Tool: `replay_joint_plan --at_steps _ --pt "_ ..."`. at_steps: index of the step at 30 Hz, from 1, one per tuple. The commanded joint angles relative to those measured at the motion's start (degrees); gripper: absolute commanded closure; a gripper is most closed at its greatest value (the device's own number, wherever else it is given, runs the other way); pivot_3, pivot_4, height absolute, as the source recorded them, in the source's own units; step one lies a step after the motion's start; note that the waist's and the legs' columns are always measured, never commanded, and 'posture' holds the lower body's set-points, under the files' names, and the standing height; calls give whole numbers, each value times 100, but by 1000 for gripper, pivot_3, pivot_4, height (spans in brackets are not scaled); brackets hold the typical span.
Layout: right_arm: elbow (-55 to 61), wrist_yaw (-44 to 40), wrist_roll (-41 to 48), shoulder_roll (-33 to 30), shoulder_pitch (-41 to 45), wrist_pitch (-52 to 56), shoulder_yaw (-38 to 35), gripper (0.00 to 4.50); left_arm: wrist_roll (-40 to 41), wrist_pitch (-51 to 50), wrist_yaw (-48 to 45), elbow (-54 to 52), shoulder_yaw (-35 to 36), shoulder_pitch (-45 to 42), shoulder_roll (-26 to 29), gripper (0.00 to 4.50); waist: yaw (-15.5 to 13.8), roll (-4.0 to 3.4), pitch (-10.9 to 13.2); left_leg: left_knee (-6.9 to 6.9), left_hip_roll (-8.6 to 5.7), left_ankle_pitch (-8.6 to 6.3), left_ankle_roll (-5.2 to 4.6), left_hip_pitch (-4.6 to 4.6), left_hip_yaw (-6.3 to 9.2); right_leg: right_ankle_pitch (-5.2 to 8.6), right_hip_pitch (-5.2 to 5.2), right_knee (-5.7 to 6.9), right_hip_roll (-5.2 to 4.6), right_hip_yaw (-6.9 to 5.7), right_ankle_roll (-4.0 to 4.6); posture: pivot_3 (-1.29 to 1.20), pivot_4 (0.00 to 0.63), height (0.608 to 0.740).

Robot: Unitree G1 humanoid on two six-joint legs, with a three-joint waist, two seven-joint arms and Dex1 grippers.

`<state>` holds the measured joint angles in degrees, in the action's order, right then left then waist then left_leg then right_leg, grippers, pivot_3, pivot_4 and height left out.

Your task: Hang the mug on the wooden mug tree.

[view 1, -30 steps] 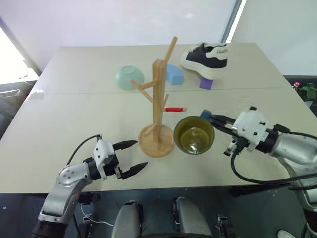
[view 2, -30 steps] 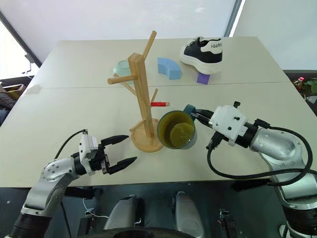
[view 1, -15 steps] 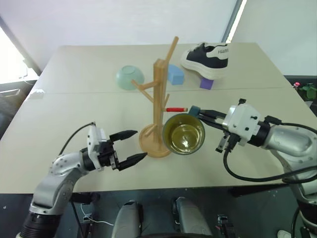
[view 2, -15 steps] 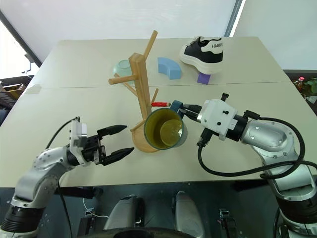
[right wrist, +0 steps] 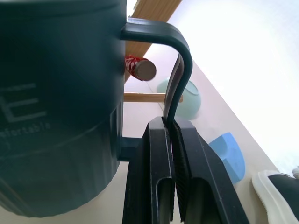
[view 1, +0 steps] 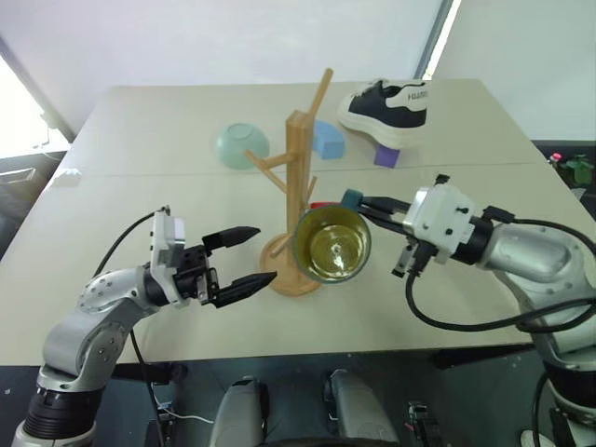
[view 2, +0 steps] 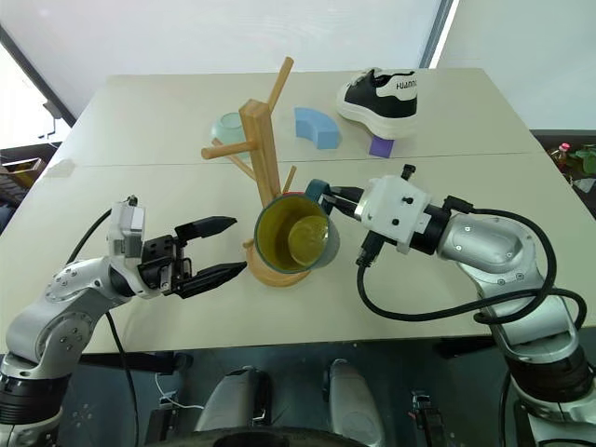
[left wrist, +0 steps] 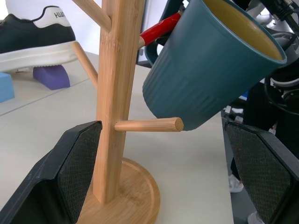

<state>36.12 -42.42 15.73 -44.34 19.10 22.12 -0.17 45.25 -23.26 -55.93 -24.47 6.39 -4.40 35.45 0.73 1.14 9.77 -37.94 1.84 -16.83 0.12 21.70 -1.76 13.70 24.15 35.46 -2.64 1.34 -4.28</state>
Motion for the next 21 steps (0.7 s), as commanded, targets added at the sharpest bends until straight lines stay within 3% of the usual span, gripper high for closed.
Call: replay_joint_plan --at_steps 1,7,10,14,17,21 --pt "16 70 -125 32 201 12 61 4488 82 14 38 -238 107 -44 -2 0 0 0 0 0 0 0 0 0 -1 0 0 0 -1 0 0 0 150 740" --pt "-113 82 -186 124 367 213 245 4488 66 47 90 -254 98 1 -38 0 -2 0 0 -1 0 0 0 0 -1 0 0 0 -1 0 0 0 150 740" --pt "-129 96 -181 149 417 266 222 3525 66 62 147 -261 116 22 -64 0 -3 0 0 -1 0 0 0 0 0 0 0 0 -1 0 0 0 150 740" --pt "-115 96 -213 102 474 240 131 1538 65 46 218 -206 135 58 -110 0 -2 0 0 -1 0 0 0 0 0 0 0 1 -1 0 0 0 150 740" --pt "-99 78 -62 78 437 295 -71 1538 84 40 318 -131 185 109 -168 0 -2 0 0 -1 0 0 0 0 0 0 0 0 -1 0 0 0 150 740" --pt "-283 52 593 165 -64 520 -969 1538 -163 67 721 375 423 216 -263 0 -26 4 -2 -1 0 0 0 1 1 0 -3 0 -2 0 0 0 150 740"
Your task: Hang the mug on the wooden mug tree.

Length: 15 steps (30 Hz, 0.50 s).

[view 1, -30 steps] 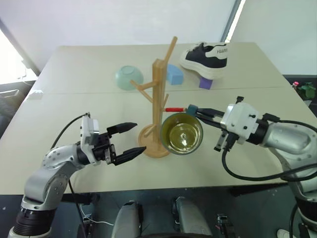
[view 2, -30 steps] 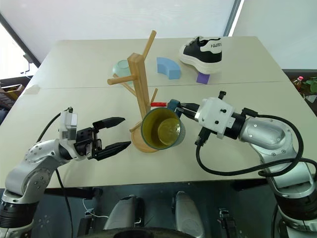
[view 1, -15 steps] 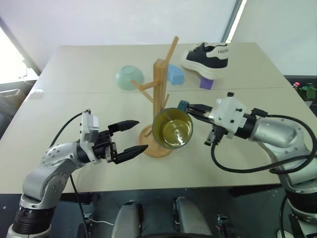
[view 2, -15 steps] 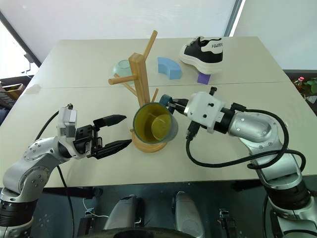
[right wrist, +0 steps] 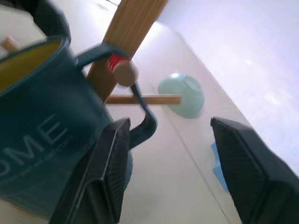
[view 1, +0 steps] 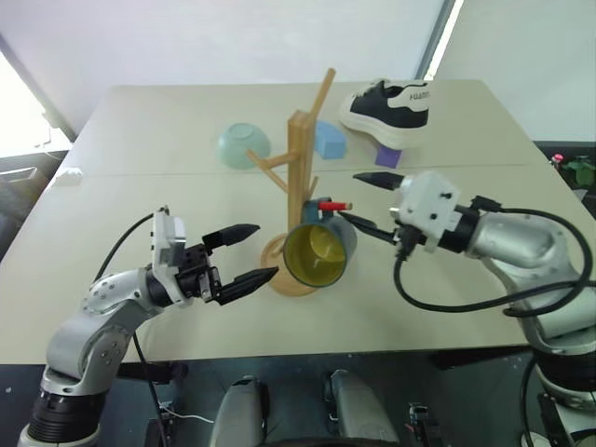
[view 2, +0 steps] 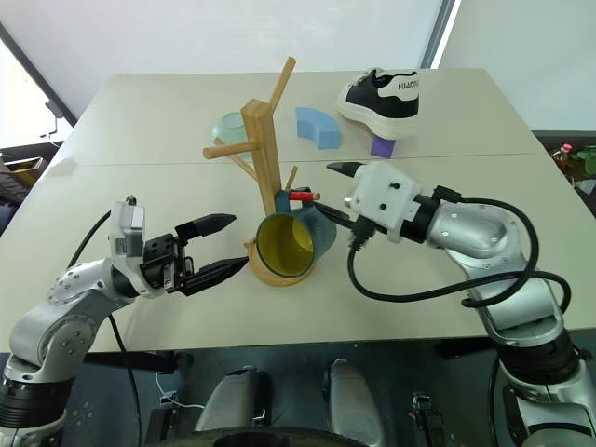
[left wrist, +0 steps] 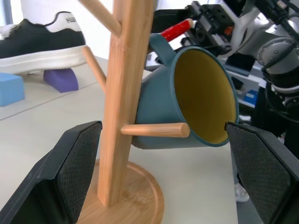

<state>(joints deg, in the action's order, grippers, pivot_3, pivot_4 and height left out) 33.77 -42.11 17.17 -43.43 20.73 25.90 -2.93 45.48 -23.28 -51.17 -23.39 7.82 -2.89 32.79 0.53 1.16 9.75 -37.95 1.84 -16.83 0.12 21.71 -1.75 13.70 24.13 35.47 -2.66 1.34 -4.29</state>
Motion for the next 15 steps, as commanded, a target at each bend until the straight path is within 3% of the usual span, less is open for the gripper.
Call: replay_joint_plan --at_steps 1,5,9,15 --pt "-159 58 603 183 -424 151 -894 1538 -433 179 409 407 293 92 -18 0 -2 2 -1 0 -1 0 0 -1 2 0 -3 -1 0 -1 0 0 150 740" --pt "-770 375 797 834 -1008 -162 -1353 1538 -941 505 1007 934 450 44 -329 0 10 11 -6 0 0 0 0 -17 0 0 -19 -2 1 0 0 0 150 740" --pt "-1819 861 291 1730 -1524 -1217 -1226 1538 -2105 1156 2141 1733 388 49 -810 0 26 10 -8 -2 0 0 0 -31 -1 -1 -31 1 1 2 0 0 150 740" --pt "-2555 946 242 2269 -1525 -1940 -1091 1538 -2682 1433 2728 2086 276 23 -1199 0 25 8 -7 -1 1 0 0 -27 -3 -2 -24 11 0 3 -2 0 150 740"
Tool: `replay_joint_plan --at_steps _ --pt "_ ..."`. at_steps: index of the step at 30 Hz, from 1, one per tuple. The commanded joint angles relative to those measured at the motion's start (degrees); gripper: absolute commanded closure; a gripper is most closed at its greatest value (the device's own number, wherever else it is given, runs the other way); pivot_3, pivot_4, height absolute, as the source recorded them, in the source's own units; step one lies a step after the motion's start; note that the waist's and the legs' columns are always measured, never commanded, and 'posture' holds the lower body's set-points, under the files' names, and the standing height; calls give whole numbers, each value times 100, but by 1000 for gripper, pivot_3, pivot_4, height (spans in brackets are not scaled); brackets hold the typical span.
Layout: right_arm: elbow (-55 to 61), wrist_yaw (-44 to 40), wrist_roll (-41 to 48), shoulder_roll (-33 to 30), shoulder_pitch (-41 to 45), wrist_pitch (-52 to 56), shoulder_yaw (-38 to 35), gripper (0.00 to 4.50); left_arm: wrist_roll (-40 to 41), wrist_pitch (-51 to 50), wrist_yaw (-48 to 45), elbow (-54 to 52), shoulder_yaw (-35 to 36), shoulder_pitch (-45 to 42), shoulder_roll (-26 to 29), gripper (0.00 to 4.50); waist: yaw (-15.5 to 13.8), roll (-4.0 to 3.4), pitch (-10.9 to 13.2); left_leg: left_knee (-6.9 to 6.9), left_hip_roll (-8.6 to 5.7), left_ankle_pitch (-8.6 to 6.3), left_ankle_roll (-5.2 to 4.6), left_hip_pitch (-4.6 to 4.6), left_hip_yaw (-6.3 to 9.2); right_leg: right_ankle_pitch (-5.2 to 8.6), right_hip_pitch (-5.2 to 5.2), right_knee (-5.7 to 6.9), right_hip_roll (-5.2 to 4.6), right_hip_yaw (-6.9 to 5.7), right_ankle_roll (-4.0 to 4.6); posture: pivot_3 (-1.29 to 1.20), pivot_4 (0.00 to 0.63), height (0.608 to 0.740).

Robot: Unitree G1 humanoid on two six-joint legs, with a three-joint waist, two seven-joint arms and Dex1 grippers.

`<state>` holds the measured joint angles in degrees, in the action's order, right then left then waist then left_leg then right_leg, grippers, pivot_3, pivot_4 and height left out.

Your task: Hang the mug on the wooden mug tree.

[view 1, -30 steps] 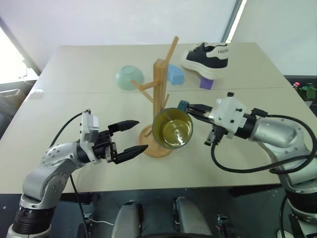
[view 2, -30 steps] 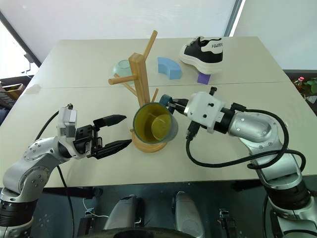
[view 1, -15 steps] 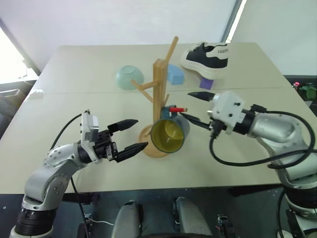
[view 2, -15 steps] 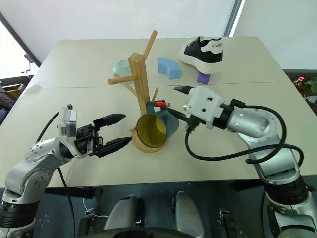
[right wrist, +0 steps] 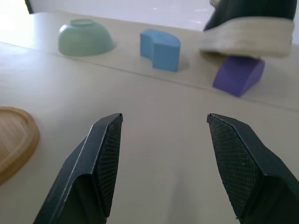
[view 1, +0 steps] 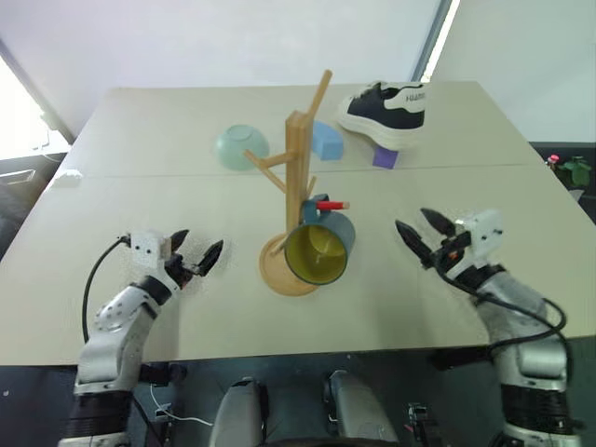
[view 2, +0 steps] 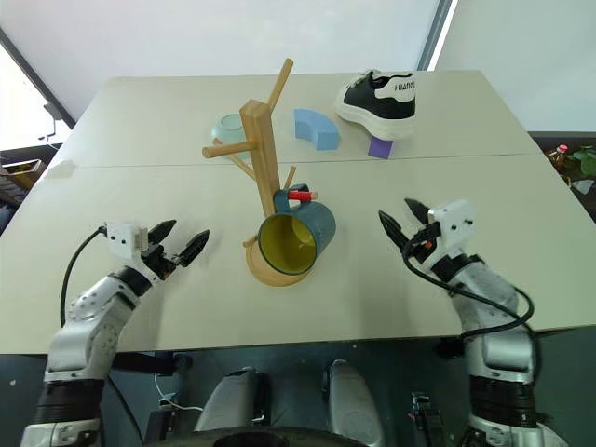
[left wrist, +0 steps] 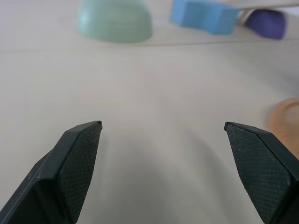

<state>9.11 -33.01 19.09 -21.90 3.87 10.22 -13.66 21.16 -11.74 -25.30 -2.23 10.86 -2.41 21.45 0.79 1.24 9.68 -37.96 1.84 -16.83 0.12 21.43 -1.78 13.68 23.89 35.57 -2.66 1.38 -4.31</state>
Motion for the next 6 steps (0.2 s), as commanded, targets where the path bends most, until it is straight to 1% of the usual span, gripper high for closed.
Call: replay_joint_plan --at_steps 1,6 --pt "-163 40 44 147 180 -424 1 1538 -288 318 134 -5 -49 -24 -86 0 -2 0 0 0 0 0 0 -1 1 0 0 0 0 0 0 0 150 740" --pt "-504 -15 27 202 203 -654 79 1538 -230 483 -57 -68 -87 -10 -200 0 -11 0 0 0 2 0 0 0 2 0 -1 1 -2 -2 1 0 150 740"
